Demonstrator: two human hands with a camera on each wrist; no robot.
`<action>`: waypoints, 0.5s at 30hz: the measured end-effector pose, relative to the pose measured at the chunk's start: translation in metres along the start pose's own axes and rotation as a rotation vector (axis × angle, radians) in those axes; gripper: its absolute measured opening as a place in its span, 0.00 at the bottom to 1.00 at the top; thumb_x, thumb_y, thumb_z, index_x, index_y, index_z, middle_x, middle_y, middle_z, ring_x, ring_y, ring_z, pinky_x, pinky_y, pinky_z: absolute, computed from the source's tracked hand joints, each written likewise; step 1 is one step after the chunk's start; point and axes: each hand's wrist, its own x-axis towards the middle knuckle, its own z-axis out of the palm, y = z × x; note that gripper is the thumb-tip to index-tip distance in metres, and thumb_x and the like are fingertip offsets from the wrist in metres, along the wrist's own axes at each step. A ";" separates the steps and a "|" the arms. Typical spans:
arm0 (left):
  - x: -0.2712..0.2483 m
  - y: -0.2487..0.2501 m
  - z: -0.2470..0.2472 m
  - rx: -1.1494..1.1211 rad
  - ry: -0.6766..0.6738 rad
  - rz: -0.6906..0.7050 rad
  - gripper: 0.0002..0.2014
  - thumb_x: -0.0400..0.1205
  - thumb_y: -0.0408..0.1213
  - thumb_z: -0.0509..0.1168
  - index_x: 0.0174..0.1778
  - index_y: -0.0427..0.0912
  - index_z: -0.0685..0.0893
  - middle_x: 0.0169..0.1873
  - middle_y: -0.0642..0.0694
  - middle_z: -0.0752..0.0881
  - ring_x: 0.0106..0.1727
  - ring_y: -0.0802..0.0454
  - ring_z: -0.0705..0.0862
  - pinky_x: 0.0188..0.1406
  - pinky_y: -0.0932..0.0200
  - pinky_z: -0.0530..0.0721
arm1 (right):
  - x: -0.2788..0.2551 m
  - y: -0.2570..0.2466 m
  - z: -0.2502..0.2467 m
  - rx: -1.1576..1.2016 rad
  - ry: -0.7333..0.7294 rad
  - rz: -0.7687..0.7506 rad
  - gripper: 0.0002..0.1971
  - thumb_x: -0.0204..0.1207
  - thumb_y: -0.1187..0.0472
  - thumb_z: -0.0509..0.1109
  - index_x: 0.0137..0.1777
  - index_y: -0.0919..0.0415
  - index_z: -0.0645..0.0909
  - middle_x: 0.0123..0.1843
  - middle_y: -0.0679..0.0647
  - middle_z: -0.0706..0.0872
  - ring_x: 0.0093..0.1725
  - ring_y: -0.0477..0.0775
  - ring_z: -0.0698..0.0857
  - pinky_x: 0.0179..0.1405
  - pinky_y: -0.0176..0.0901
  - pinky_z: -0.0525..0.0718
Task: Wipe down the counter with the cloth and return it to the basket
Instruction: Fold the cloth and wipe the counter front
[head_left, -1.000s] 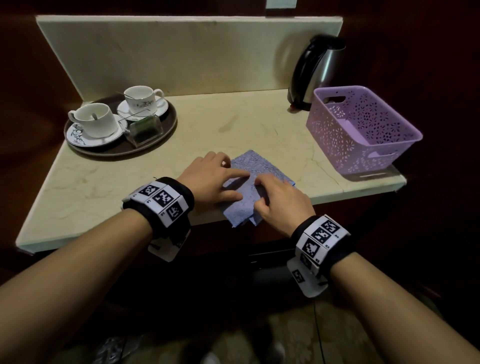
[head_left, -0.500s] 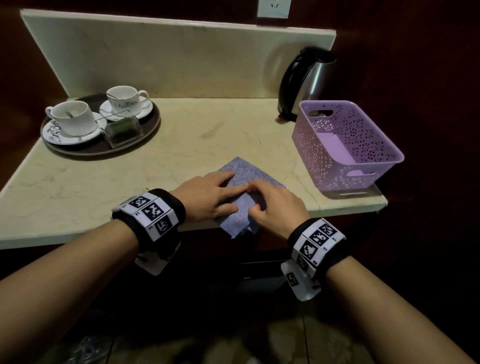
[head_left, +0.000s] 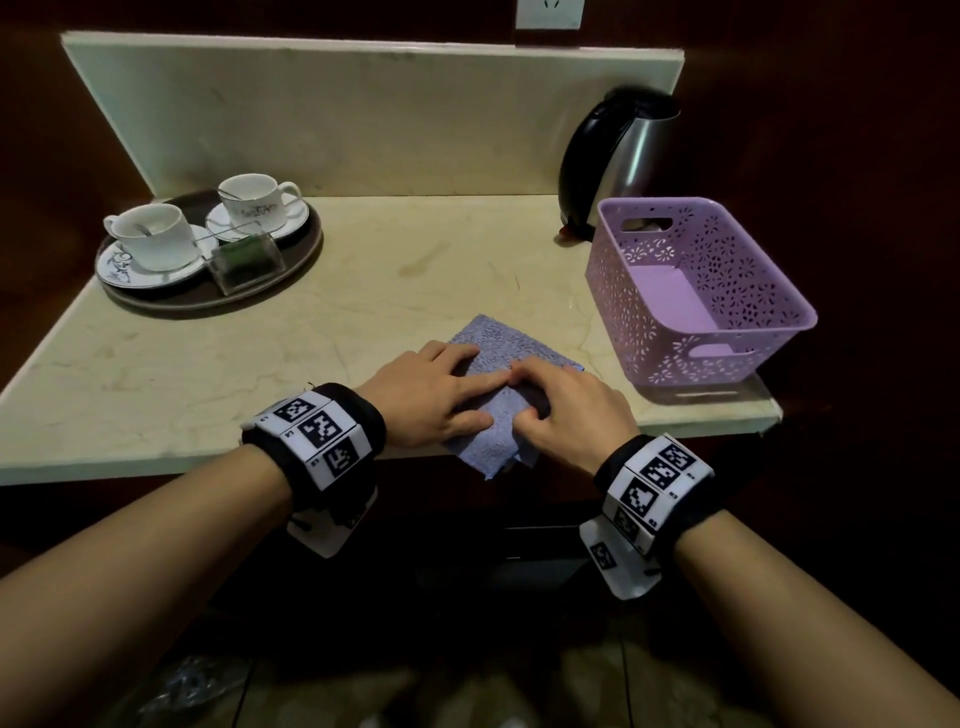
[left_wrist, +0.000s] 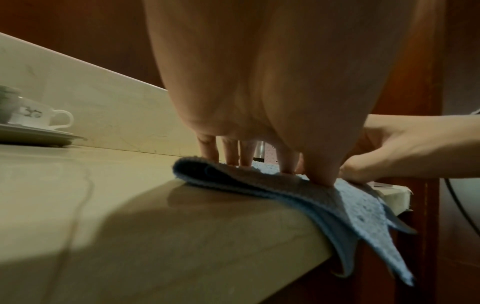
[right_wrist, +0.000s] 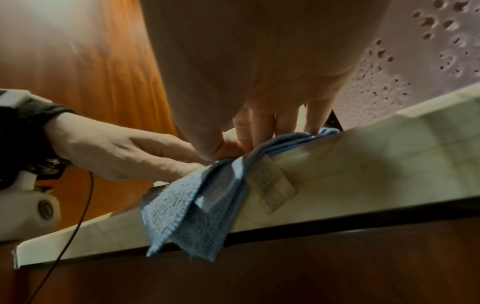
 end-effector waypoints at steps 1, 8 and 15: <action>0.002 0.002 -0.001 -0.003 -0.006 -0.001 0.31 0.85 0.64 0.48 0.84 0.67 0.49 0.83 0.42 0.57 0.81 0.40 0.58 0.76 0.43 0.67 | 0.000 0.003 -0.002 -0.007 0.002 -0.004 0.21 0.68 0.53 0.64 0.63 0.41 0.75 0.59 0.45 0.86 0.59 0.57 0.83 0.43 0.47 0.76; 0.008 0.009 -0.016 -0.008 -0.101 -0.013 0.31 0.86 0.60 0.51 0.84 0.67 0.47 0.83 0.43 0.56 0.80 0.41 0.56 0.76 0.44 0.68 | 0.005 0.015 -0.006 -0.020 -0.003 -0.012 0.22 0.65 0.51 0.63 0.61 0.40 0.75 0.62 0.40 0.86 0.58 0.55 0.85 0.48 0.48 0.83; 0.012 0.024 -0.017 -0.004 -0.056 -0.004 0.35 0.82 0.65 0.54 0.84 0.68 0.49 0.80 0.42 0.60 0.78 0.42 0.60 0.72 0.48 0.71 | 0.005 0.030 -0.015 -0.040 -0.012 -0.016 0.20 0.66 0.54 0.63 0.60 0.41 0.75 0.54 0.44 0.88 0.55 0.57 0.85 0.45 0.47 0.78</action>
